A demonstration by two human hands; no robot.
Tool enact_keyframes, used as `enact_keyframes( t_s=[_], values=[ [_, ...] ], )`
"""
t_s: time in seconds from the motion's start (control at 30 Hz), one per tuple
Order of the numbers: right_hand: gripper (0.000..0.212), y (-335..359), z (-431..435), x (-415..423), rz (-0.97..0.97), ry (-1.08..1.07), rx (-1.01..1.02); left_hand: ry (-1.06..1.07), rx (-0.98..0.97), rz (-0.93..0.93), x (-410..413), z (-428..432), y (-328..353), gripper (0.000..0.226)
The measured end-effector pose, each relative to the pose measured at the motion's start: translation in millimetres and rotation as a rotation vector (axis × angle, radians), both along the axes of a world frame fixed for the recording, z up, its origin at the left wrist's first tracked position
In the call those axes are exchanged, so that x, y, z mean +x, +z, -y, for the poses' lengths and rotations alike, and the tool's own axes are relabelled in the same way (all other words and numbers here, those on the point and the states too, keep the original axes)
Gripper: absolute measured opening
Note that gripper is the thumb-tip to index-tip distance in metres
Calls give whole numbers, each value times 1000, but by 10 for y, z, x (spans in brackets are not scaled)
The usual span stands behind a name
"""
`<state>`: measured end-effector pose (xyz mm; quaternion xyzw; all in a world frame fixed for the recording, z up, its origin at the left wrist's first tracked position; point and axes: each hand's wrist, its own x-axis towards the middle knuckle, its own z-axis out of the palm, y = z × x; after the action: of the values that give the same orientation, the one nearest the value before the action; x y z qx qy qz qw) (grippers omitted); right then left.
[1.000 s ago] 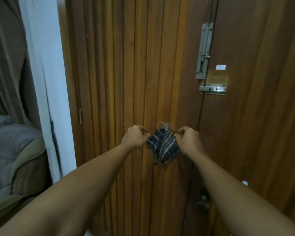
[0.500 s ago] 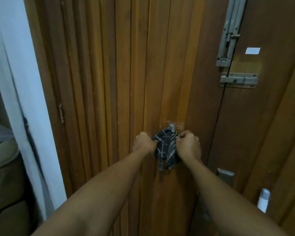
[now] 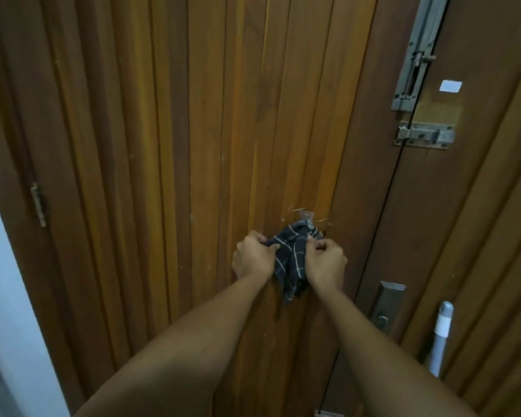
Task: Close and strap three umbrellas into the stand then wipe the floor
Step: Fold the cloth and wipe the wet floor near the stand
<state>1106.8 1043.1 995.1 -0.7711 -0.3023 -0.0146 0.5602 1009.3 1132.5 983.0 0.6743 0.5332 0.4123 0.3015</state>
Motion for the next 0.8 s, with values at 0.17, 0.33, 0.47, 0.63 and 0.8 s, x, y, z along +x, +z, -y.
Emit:
enact_keyframes(
  t_s=[0.17, 0.33, 0.47, 0.63, 0.8],
  values=[
    [34, 38, -99, -96, -310, -124, 111, -36, -66, 97, -2, 67, 4, 37],
    [44, 115, -187, -188, -631, -235, 240, 75, -408, 499, 133, 131, 2, 36],
    [41, 125, -263, -182, -744, -255, 331, 40, -684, 797, 250, 189, 18, 28],
    [12, 187, -337, -179, -896, -161, 431, -7, -878, 982, 350, 143, 58, 19],
    [17, 261, -359, -191, -924, -104, 507, -62, -1013, 987, 379, 136, 208, 12]
  ],
)
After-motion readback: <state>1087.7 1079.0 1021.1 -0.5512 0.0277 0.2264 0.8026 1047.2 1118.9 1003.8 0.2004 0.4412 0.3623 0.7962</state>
